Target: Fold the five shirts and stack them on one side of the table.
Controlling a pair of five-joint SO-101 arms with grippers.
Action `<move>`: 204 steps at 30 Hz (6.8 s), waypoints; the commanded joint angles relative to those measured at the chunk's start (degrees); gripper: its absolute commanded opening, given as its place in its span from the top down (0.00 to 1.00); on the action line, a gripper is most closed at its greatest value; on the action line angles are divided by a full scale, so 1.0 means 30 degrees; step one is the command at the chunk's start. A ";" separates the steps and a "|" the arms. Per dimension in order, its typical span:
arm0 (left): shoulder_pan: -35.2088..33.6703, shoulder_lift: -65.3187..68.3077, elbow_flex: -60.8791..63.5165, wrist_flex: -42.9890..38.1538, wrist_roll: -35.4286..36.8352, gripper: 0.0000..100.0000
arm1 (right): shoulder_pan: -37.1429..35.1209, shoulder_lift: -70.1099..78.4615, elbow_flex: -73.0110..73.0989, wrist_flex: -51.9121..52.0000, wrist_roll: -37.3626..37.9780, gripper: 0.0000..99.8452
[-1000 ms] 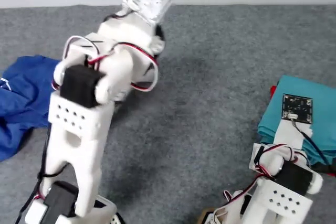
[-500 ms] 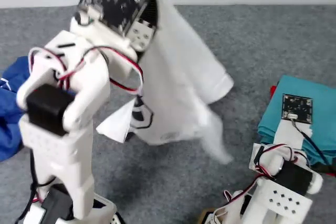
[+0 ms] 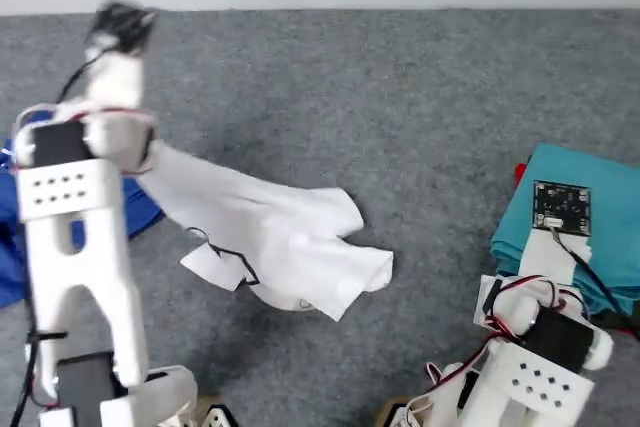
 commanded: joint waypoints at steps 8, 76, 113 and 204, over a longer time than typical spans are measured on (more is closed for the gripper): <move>-0.4454 -0.0791 0.1597 0.0850 -0.2374 0.81 | -0.3912 -0.0044 -0.0762 0.0366 0.0264 0.94; -1.2454 -0.0791 0.4088 0.2403 -0.1377 0.81 | -2.2110 1.9004 -0.6857 -0.1451 0.0938 0.99; 0.1934 -0.3575 0.4821 0.9114 -1.2366 0.81 | -0.8161 1.1209 -1.7055 0.4029 0.5128 0.99; 0.6154 -1.7319 -0.5700 0.2667 -0.7795 0.98 | -0.5465 1.0945 -3.8476 -0.5055 1.4828 0.99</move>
